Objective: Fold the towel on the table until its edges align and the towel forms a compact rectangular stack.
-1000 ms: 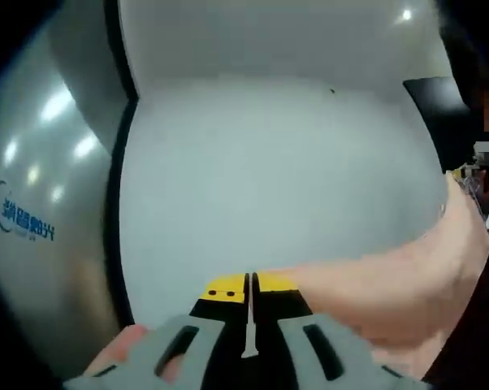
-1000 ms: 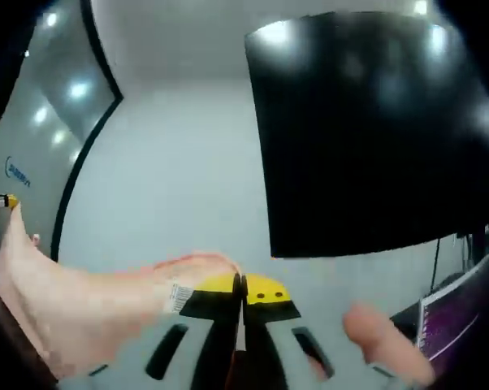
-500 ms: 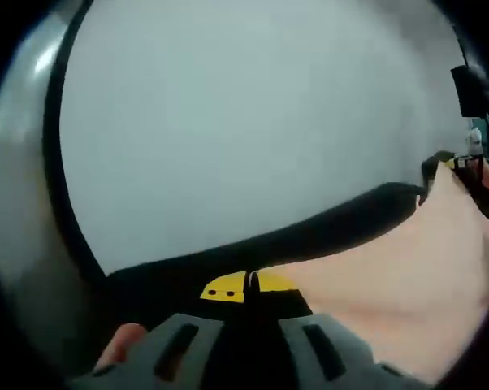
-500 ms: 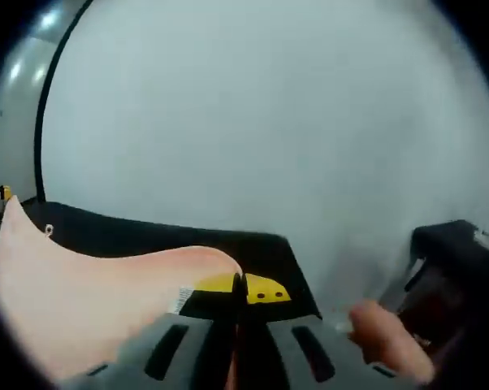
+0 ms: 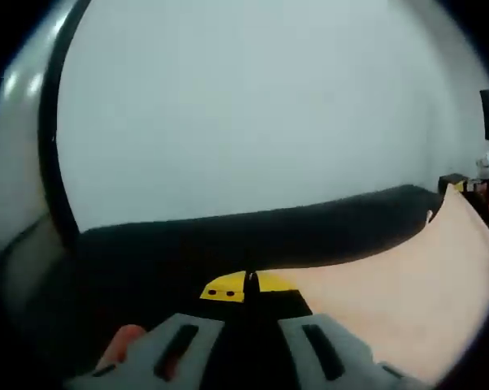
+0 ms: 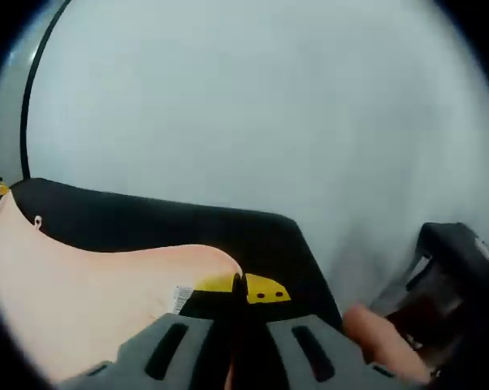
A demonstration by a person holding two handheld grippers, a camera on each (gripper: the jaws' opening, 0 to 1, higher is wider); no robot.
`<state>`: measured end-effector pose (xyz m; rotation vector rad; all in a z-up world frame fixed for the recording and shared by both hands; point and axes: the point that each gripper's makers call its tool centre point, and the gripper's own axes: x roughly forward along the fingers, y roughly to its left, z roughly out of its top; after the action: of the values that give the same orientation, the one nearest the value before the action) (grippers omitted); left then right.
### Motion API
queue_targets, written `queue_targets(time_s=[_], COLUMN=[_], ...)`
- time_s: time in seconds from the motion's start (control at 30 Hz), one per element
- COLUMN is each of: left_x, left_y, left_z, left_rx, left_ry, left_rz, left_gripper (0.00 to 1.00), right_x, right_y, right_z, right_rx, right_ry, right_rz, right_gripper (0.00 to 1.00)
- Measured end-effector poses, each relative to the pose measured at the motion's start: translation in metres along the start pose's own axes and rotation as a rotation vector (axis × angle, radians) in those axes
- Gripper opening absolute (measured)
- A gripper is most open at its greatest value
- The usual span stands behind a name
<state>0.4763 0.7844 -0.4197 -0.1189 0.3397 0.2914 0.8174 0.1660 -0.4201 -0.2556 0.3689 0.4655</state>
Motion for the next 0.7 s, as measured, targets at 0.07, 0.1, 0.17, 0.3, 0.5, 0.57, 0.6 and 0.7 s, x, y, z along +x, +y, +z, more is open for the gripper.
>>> queue_targets(time_s=[0.07,0.1,0.17,0.3,0.5,0.57,0.6,0.7], left_x=[0.001,-0.002,-0.015,-0.053,-0.127,-0.161,-0.177,-0.215], left_y=[0.001,0.005,0.003,-0.002,-0.037,-0.057,-0.068,-0.088], left_z=[-0.015,-0.017,-0.010,0.019,0.001,-0.021,-0.031,-0.062], left_rx=[-0.075,-0.068,-0.108,-0.003,0.546,0.766,0.834,0.977], left_ry=[0.036,0.032,-0.005,-0.108,-0.039,-0.012,-0.019,0.047], left_rz=[-0.024,-0.014,-0.034,-0.100,-0.212,-0.306,-0.349,-0.442], left_gripper=[0.07,0.14,0.29,0.32,0.27,0.25,0.25,0.17], right_x=[0.008,0.010,0.005,-0.033,-0.119,-0.143,-0.159,-0.182], right_y=[0.004,0.003,0.005,0.000,0.005,0.006,0.004,0.002], right_z=[-0.014,-0.023,-0.027,-0.009,0.007,0.006,0.005,-0.005], right_rx=[-0.020,-0.065,-0.049,0.080,-0.015,-0.031,-0.058,-0.081], right_ry=[0.027,0.066,0.068,-0.025,-0.139,-0.166,-0.193,-0.200], right_rz=[0.017,0.024,0.056,0.082,0.080,0.069,0.058,0.051], right_gripper=[0.02,0.07,0.21,0.22,0.19,0.19,0.18,0.18])
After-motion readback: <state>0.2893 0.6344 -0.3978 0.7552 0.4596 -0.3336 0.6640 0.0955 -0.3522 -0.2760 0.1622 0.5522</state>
